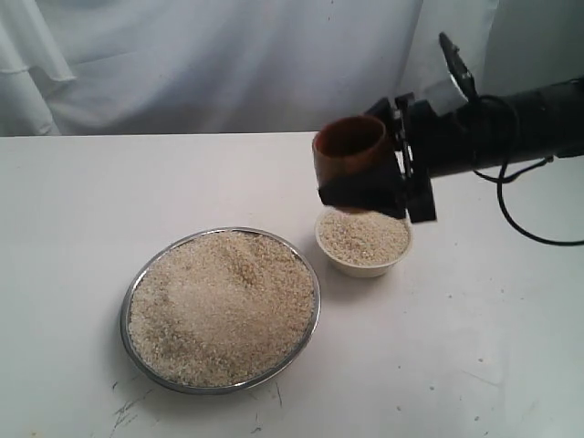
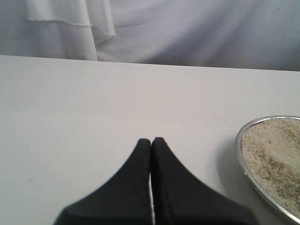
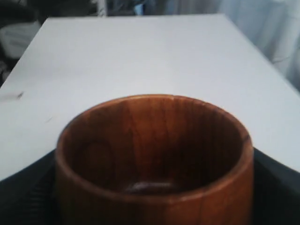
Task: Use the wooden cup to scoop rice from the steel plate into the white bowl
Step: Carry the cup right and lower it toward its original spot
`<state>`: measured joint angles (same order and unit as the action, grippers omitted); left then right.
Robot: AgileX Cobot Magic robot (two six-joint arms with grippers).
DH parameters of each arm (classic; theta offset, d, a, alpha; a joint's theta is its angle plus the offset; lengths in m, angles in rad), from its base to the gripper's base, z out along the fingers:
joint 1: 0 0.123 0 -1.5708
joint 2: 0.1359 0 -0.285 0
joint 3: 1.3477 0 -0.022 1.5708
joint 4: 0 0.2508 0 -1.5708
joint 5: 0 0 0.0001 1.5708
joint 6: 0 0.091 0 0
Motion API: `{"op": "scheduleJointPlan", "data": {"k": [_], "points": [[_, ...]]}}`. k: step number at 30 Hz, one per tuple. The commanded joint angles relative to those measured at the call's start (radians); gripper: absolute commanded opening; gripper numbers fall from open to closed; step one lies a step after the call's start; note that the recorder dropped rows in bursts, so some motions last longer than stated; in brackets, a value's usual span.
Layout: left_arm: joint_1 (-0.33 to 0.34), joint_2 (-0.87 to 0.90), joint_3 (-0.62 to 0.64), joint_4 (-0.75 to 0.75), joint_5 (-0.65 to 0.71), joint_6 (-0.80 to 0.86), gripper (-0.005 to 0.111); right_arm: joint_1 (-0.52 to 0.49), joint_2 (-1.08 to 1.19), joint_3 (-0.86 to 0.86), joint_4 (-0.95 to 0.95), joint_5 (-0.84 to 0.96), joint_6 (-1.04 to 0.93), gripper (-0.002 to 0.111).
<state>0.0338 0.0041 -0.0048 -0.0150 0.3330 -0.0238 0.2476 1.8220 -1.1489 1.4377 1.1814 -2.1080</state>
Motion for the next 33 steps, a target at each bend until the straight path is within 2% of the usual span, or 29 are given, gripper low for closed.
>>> {"op": "scheduleJointPlan", "data": {"k": [1, 5, 14, 25, 29, 33], "points": [[-0.003, -0.004, 0.005, 0.001, -0.014, 0.0, 0.0, 0.027, -0.006, -0.061, 0.279, -0.209, -0.007, 0.0], [-0.003, -0.004, 0.005, 0.001, -0.014, 0.0, 0.0, 0.042, 0.019, -0.161, 0.307, -0.404, -0.007, 0.0], [-0.003, -0.004, 0.005, 0.001, -0.014, 0.0, 0.0, 0.04, 0.141, -0.373, 0.307, -0.721, -0.007, 0.0], [-0.003, -0.004, 0.005, 0.001, -0.014, 0.0, 0.0, 0.034, 0.252, -0.505, 0.307, -0.817, 0.006, 0.0], [-0.003, -0.004, 0.005, 0.001, -0.014, 0.0, 0.0, 0.029, 0.27, -0.56, 0.239, -0.851, 0.156, 0.0], [-0.003, -0.004, 0.005, 0.001, -0.014, 0.0, 0.0, 0.029, 0.291, -0.646, -0.014, -0.939, 0.458, 0.0]]}}
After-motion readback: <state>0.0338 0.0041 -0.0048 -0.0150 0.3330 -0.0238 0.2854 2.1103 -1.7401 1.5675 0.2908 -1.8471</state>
